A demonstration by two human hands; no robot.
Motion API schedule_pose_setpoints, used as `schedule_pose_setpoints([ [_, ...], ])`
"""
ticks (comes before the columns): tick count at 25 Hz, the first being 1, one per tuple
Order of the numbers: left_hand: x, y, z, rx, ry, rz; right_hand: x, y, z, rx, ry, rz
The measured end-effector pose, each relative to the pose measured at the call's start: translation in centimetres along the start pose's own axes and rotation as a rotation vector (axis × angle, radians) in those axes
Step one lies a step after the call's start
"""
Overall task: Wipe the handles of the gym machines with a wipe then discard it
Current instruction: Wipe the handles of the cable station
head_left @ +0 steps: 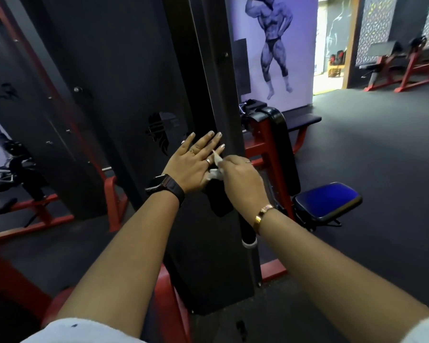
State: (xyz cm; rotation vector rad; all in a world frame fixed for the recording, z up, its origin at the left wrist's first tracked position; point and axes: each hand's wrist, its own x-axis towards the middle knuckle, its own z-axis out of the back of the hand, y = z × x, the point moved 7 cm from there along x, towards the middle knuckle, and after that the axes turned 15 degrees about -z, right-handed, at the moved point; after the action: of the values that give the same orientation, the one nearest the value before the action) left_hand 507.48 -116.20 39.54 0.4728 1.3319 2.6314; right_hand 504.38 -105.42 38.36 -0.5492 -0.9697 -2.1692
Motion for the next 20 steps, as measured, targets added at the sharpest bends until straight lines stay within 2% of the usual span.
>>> schedule_pose_setpoints([
  [2, -0.1, 0.0, -0.1, 0.024, -0.122, -0.01, -0.1, 0.4, -1.1, -0.113, 0.075, 0.055],
  [5, 0.2, -0.4, 0.1, -0.037, -0.356, -0.001, -2.6, -2.2, 1.1, 0.058, -0.097, -0.078],
  [7, 0.5, -0.5, -0.2, -0.094, -0.457, 0.046, -2.4, -2.2, 1.1, 0.098, -0.087, -0.155],
  [9, 0.6, -0.5, -0.3, -0.141, -0.551, 0.063, 0.2, -0.5, -0.4, -0.023, 0.006, -0.152],
  [11, 0.5, -0.3, -0.6, -0.184, -0.614, 0.027, 1.7, 1.1, -1.4, -0.149, 0.027, -0.151],
  [13, 0.4, -0.3, -1.0, -0.182, -0.656, -0.046, 1.0, 1.4, -1.0, -0.274, -0.099, -0.174],
  [16, 0.3, -0.5, -1.8, -0.144, -0.663, -0.147, -3.7, 0.8, 0.6, -0.197, -0.498, -0.218],
  [17, 0.2, -0.3, -2.1, -0.147, -0.679, -0.153, -4.7, 0.9, 0.3, -0.186, -0.543, -0.25],
  [20, 0.1, -0.2, -2.5, -0.205, -0.749, -0.161, -4.4, 2.4, -1.8, -0.304, -0.497, -0.273],
])
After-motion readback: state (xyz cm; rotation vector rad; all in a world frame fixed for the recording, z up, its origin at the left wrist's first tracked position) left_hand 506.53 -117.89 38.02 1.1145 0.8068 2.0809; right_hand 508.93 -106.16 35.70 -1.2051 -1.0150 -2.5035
